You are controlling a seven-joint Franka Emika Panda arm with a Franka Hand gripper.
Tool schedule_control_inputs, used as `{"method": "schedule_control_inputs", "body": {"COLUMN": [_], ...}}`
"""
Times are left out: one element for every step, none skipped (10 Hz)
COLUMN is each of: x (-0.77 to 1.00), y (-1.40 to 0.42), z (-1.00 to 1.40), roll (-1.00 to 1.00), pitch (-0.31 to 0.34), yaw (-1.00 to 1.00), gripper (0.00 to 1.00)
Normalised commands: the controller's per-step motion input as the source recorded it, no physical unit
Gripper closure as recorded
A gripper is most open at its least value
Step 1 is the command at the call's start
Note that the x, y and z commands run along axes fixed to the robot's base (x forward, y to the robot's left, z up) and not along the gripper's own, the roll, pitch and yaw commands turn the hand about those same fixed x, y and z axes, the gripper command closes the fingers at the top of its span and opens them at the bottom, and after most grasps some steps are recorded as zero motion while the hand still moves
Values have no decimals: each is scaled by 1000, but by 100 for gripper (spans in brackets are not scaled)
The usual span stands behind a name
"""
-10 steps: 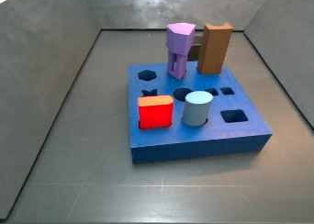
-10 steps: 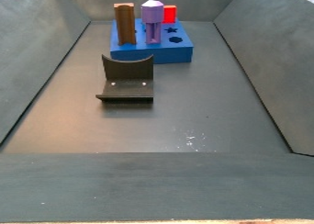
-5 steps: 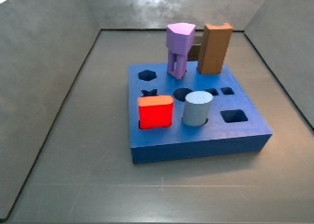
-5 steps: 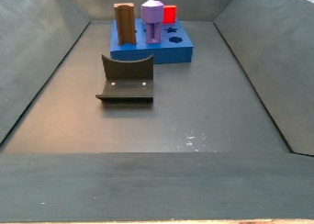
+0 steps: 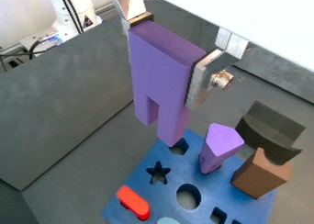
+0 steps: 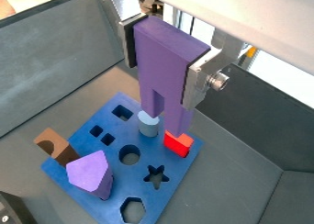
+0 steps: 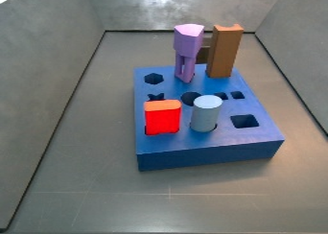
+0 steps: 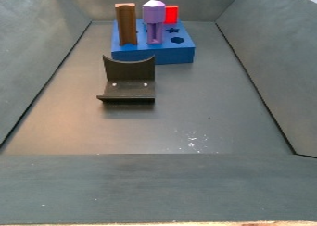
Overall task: Pick up the double-square object. Move to above the board. Insert the double-square object.
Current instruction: Insert the double-square object.
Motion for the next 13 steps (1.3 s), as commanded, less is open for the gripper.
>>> {"method": "schedule_control_inputs", "body": {"x": [1000,1000,1000,934,903,954,989,1000,1000,1000,994,966,871], "y": [0,71,149,109,100,89,54,0,0,-3,-14,-20,-40], "z": [-206,-86,-74,-186,-303,-314,-320,-286,-220,-129,0,34,83], "roll": [189,223,243,106,0,0,-123,-29,0,0,151,354,420], "pitch": [137,100,66,0,0,-9,-100,-131,-160,-220,-229,-351,-463], "yaw": [0,83,160,200,206,169,134,74,57,31,23,0,0], "gripper": [100,100,100,100,100,100,100,100,100,100,100,100,100]}}
